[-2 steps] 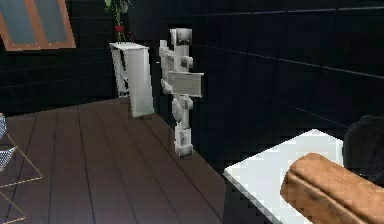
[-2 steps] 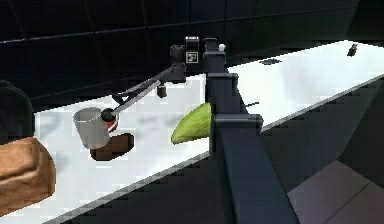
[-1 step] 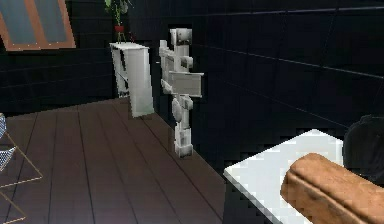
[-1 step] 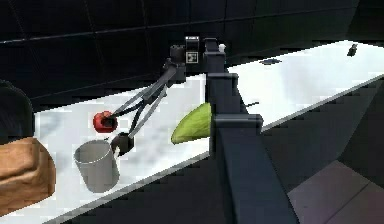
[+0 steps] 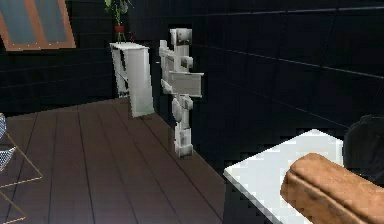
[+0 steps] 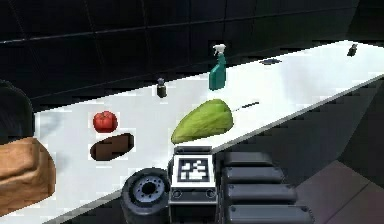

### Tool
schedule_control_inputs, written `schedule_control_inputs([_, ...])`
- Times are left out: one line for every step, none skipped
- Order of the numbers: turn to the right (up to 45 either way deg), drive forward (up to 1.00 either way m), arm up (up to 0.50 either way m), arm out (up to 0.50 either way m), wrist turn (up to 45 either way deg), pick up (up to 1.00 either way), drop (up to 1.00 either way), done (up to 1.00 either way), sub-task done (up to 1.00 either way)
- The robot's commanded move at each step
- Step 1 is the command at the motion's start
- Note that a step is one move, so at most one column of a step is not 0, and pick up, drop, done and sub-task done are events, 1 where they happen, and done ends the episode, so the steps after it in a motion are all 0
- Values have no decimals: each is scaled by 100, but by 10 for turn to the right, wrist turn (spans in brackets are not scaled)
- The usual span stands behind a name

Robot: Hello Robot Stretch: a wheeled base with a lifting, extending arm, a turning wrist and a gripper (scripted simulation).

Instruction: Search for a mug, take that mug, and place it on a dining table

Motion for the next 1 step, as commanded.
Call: schedule_control_inputs([-360,0,0,0,0,0,0,0,0])
